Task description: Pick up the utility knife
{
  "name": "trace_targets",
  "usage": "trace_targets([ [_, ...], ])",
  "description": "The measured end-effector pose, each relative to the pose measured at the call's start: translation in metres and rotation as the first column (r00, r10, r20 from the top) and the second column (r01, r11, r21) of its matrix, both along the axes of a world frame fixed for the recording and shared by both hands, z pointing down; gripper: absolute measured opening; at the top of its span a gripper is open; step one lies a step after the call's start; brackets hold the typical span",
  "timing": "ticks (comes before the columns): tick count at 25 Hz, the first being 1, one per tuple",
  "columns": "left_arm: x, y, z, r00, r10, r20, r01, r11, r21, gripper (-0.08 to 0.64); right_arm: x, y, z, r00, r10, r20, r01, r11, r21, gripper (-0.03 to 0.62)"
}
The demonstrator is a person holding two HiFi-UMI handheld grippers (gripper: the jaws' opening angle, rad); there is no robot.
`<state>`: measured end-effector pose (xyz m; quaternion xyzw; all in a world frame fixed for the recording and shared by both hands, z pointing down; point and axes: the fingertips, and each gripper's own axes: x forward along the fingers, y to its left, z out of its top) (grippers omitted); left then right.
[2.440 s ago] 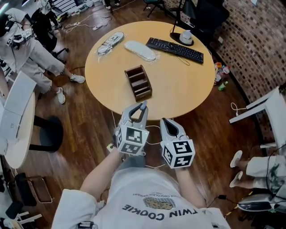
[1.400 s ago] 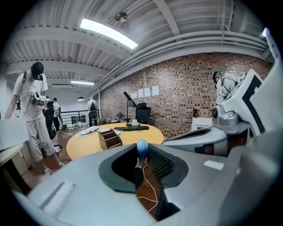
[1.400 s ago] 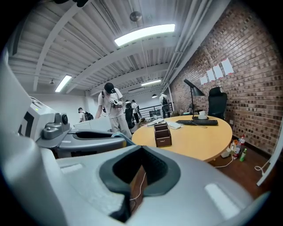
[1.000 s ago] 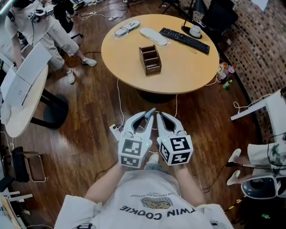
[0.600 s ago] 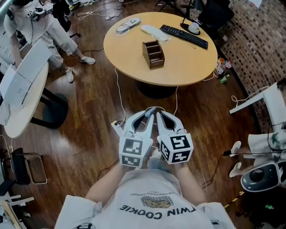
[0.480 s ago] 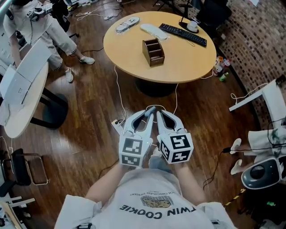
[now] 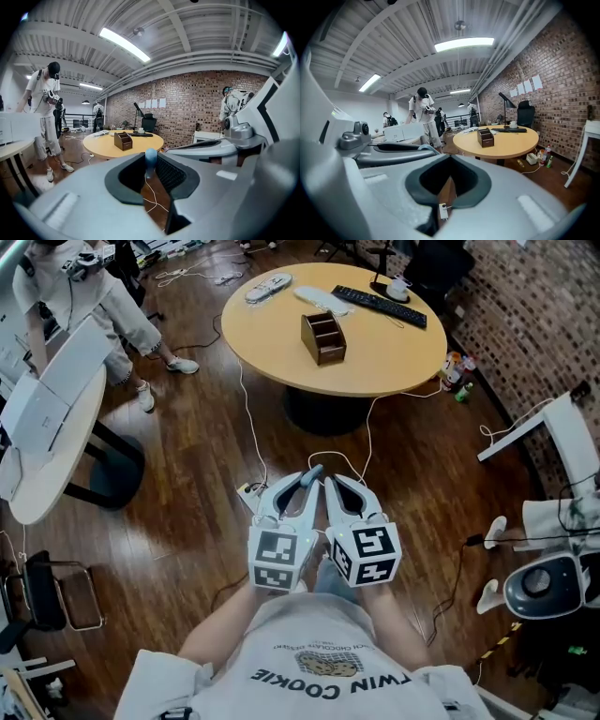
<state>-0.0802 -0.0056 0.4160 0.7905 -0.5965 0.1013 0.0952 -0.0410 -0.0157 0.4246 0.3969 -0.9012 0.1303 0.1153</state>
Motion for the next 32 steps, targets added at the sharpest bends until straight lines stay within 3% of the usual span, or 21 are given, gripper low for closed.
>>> trace_targets([
  [13,0.004,0.050,-0.004,1.000,0.018,0.003,-0.018,1.000,0.021,0.072,0.005,0.058,-0.005,1.000,0.028,-0.004,-0.028,0.999,0.033,-0.002],
  [32,0.001,0.064,-0.007,1.000,0.026,-0.013,-0.025,0.999,0.035,0.072,0.000,0.071,-0.011,0.999,0.032,-0.015,-0.031,0.997,0.067,-0.002],
])
